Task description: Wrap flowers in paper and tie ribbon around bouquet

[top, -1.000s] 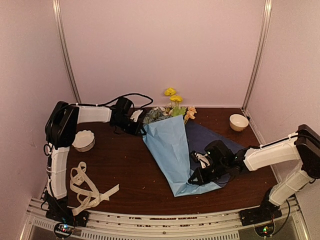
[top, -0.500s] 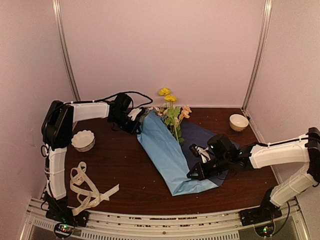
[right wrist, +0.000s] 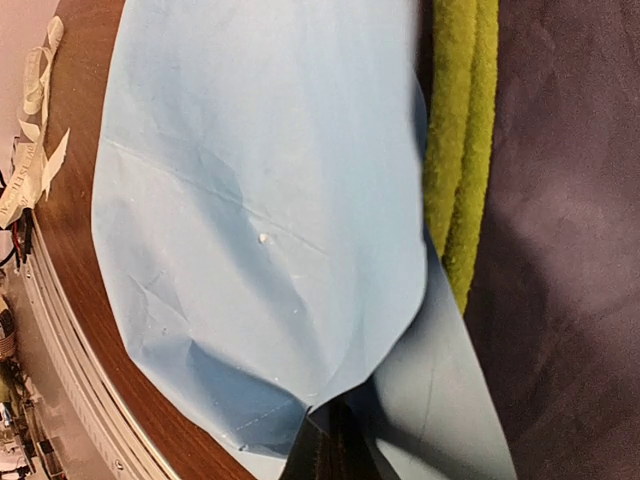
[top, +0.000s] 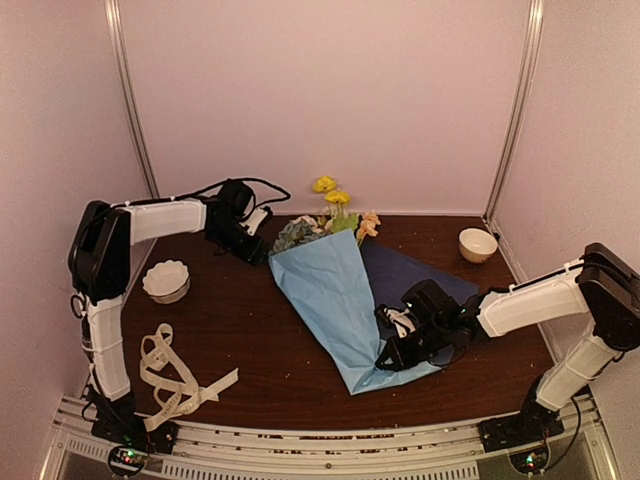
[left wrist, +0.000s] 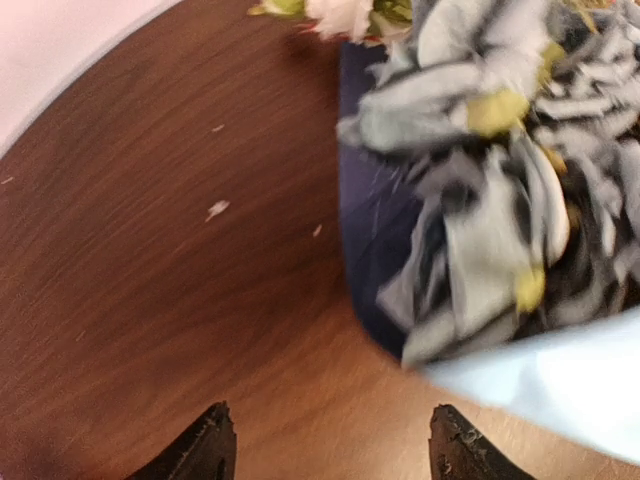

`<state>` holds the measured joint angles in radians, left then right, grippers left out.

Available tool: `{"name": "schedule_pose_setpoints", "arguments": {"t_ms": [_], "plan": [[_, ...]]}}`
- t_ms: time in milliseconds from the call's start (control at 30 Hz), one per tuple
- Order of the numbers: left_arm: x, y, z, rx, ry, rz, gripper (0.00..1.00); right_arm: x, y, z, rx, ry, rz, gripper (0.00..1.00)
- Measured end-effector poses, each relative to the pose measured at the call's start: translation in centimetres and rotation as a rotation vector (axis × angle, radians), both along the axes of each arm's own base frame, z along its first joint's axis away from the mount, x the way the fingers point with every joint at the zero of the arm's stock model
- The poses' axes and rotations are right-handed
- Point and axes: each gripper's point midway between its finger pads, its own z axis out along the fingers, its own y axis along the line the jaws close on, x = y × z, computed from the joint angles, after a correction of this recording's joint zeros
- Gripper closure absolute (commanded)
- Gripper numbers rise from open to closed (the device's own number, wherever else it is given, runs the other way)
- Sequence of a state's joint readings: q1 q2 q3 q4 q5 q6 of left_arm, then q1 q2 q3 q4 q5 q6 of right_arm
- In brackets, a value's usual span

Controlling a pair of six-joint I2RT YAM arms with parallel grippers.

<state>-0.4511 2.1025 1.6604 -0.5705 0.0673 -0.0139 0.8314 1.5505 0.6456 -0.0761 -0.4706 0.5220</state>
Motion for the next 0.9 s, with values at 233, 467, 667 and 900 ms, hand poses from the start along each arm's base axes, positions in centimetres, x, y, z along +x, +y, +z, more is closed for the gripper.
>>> {"name": "schedule_pose_setpoints", "arguments": {"t_ms": [233, 467, 667, 900], "plan": [[-7.4, -2.8, 8.4, 0.089, -0.253, -0.097, 0.47, 0.1, 0.0, 0.1, 0.003, 0.008, -0.012, 1.0], [-21.9, -17.8, 7.2, 0.031, -0.269, -0.628, 0.54, 0.6, -0.2, 0.6, 0.022, 0.023, -0.056, 1.0], [-28.1, -20.4, -0.1, 0.077, -0.088, -0.831, 0.53, 1.2, 0.1, 1.3, 0.092, 0.05, -0.099, 1.0], [-28.5, -21.7, -2.0, 0.067, 0.002, -0.865, 0.47, 1.3, -0.1, 1.2, 0.128, 0.081, -0.136, 1.0]]}}
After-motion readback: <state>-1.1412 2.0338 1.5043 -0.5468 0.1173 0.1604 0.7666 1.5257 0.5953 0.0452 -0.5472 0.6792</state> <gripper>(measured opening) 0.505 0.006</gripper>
